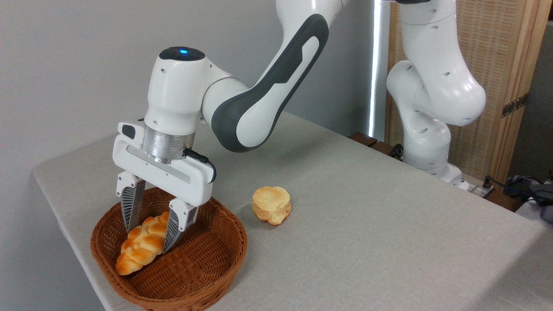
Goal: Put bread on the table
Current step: 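Close the gripper on the braided roll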
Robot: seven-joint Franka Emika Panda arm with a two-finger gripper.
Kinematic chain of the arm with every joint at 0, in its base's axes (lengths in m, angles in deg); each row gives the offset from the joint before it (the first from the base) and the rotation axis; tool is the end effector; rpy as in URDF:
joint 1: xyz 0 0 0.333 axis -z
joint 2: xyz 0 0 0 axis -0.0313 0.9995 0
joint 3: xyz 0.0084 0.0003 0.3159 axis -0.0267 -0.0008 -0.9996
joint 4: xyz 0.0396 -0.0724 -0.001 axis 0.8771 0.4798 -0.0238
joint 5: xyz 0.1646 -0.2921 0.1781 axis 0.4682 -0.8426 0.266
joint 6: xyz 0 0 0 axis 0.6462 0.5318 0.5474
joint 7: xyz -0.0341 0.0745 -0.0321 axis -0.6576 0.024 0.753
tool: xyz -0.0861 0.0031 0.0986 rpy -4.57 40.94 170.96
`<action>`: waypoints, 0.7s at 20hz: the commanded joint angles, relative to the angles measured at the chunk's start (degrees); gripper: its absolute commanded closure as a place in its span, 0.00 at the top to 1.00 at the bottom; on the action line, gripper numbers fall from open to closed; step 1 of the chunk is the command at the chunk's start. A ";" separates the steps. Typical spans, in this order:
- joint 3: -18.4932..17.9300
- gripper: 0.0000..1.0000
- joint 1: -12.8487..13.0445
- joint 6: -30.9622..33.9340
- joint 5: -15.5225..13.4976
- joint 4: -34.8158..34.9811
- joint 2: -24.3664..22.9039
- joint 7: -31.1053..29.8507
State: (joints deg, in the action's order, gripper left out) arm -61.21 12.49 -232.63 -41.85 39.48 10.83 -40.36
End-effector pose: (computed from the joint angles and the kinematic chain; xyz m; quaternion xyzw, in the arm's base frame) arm 0.6165 -0.1358 0.3915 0.9640 -0.1590 0.2091 0.0411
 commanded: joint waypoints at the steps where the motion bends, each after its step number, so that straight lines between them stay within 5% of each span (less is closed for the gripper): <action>1: 0.20 0.54 -0.06 -1.03 0.74 -0.15 0.11 -0.13; 14: 0.02 0.59 -0.24 -0.94 0.65 -0.15 -0.41 -0.13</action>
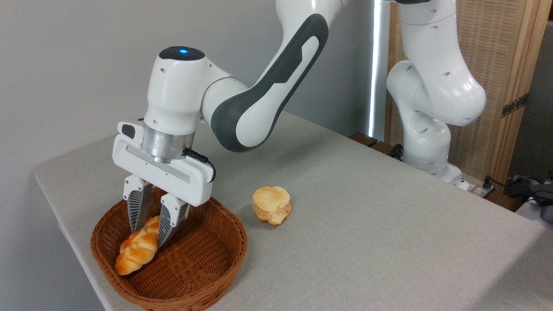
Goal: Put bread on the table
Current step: 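Close the gripper on the braided roll, then lift the braided roll out of the basket toward the round bun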
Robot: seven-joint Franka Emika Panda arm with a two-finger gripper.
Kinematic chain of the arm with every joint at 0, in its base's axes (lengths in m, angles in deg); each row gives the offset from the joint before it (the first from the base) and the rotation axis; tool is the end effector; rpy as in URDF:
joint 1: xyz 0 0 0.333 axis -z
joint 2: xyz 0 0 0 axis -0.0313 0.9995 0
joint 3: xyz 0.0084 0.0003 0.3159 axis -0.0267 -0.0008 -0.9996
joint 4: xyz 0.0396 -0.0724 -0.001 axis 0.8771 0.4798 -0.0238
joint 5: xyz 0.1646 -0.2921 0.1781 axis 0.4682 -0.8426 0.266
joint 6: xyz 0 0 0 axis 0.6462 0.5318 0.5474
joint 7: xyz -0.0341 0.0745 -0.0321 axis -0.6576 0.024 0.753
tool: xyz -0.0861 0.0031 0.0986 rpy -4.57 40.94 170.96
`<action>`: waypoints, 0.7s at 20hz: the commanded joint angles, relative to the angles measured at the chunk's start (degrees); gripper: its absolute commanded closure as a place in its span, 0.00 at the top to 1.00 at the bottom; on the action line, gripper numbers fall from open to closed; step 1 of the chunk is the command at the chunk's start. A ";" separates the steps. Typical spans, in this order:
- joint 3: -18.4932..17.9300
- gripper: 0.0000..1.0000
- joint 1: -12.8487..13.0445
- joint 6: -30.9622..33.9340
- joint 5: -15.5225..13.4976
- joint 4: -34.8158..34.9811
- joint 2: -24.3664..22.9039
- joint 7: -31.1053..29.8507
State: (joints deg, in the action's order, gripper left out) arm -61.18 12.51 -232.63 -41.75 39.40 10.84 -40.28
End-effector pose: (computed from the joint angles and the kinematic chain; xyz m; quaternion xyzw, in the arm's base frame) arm 0.6167 -0.1365 0.3920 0.9636 -0.1607 0.2097 0.0405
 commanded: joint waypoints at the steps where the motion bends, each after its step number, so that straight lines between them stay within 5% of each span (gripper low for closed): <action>1: -0.27 0.59 -0.26 -0.86 0.54 -0.07 -0.76 -0.31; 8: -1.59 0.59 -0.96 0.19 0.45 0.02 -4.54 -0.57; 14: -1.86 0.59 -0.96 9.50 0.54 0.02 -7.88 2.85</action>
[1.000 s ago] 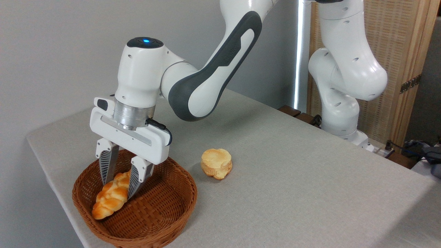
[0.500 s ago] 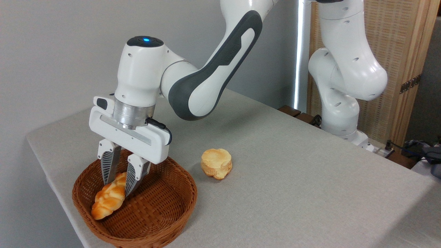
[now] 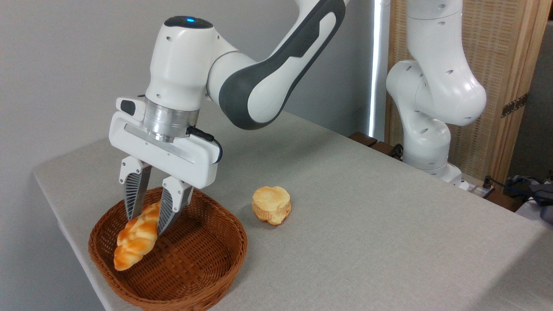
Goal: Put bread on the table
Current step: 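Lift the braided roll out of the basket toward the round bun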
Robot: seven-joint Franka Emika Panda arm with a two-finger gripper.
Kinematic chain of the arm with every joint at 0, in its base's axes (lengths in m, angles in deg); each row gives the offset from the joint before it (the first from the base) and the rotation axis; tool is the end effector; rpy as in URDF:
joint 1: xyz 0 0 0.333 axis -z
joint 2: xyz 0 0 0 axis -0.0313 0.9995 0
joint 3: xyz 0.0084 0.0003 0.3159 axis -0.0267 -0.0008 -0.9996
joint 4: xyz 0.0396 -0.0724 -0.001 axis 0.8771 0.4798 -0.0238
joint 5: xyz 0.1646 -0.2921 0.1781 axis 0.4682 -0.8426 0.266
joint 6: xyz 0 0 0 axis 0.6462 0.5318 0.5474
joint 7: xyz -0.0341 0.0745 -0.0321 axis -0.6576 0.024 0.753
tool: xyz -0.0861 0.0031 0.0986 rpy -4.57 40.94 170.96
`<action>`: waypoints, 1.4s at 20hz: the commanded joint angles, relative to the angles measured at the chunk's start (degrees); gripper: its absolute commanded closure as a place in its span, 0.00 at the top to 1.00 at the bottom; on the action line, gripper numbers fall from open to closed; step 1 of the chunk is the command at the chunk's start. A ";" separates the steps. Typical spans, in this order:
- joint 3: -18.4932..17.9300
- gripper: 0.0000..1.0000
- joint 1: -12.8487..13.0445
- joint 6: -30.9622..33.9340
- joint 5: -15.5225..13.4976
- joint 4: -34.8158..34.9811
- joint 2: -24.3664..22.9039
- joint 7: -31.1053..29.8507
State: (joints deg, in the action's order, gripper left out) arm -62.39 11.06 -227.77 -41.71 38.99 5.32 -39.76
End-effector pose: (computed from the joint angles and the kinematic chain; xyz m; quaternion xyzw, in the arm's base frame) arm 0.6086 -0.1073 0.4443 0.9638 -0.1468 0.2199 0.0349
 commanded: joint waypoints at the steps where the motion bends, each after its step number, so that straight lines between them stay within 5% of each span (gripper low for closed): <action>1: -0.65 0.59 0.49 6.75 0.50 0.51 -2.80 3.82; 4: -0.65 0.59 0.49 12.91 0.41 0.43 -4.21 9.27; 11: -0.03 0.60 0.84 20.73 0.33 0.78 -8.95 10.60; 20: 0.14 0.60 4.27 33.04 -0.11 4.73 -17.30 17.19; 28: 0.14 0.63 7.87 41.14 -0.11 6.75 -18.72 23.18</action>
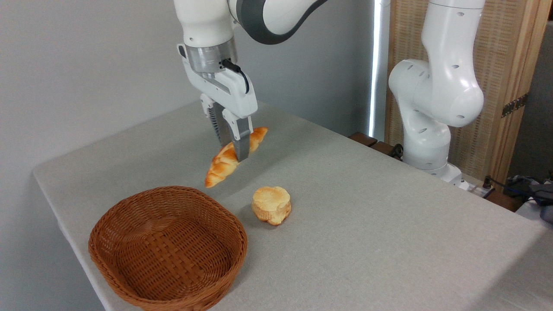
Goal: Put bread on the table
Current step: 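Lift the braided roll out of the basket toward the round bun, then lower the braided roll onto the table beside the round bun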
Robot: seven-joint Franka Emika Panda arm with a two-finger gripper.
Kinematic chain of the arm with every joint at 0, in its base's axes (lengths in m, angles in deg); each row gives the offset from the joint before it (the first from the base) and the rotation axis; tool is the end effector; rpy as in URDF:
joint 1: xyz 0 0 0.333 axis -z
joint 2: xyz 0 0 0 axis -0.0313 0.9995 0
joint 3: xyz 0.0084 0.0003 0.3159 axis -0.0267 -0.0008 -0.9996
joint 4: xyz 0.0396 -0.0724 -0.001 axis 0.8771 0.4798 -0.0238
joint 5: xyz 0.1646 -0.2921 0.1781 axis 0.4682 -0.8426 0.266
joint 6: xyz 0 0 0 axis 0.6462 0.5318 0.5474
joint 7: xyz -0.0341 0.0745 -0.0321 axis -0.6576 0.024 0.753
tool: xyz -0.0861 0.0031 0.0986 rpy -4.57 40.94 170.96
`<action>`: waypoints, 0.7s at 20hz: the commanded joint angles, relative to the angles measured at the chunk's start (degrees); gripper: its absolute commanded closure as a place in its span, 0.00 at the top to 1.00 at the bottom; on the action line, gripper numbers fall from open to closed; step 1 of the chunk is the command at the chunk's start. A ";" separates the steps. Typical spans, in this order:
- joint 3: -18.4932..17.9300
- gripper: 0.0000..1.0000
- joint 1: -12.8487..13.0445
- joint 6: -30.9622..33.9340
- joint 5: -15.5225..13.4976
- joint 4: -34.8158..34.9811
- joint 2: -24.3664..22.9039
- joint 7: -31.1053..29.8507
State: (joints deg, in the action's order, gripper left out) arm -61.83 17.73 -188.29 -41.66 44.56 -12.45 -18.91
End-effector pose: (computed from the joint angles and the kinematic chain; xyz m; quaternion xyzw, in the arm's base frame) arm 0.4583 -0.1532 0.4927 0.9135 -0.4041 -0.0104 0.0468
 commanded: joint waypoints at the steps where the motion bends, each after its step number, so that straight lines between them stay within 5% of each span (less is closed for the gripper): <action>1: -0.42 0.63 1.46 1.39 -0.16 1.62 -0.77 2.41; 6: -0.33 0.72 2.25 -2.21 -0.16 1.89 1.68 2.32; 8: -0.33 1.00 2.43 -3.96 -0.16 1.89 2.83 2.32; 14: -0.42 1.00 2.43 -9.34 -0.16 1.80 5.64 1.88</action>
State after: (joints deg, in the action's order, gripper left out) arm -61.82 19.78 -196.44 -41.66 46.33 -7.27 -17.49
